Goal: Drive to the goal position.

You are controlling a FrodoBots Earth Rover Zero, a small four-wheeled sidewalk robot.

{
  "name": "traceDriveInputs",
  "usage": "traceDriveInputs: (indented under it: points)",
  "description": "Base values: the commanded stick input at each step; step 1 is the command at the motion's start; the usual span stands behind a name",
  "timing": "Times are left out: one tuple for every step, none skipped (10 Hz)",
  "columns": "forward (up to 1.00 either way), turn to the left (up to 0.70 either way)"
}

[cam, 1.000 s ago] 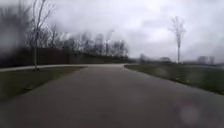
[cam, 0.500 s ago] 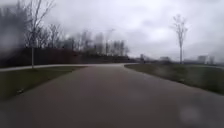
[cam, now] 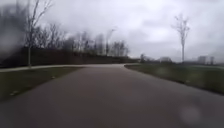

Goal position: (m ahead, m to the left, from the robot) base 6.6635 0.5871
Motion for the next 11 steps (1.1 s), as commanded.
traceDriveInputs:
  points:
    - [0.7, 0.0]
    - [0.7, 0.0]
    - [0.7, 0.0]
    - [0.7, 0.0]
    - [0.7, 0.0]
    - [0.7, 0.0]
    - [0.7, 0.0]
    - [0.7, 0.0]
    - [0.7, 0.0]
    - [0.7, 0.0]
    - [0.7, 0.0]
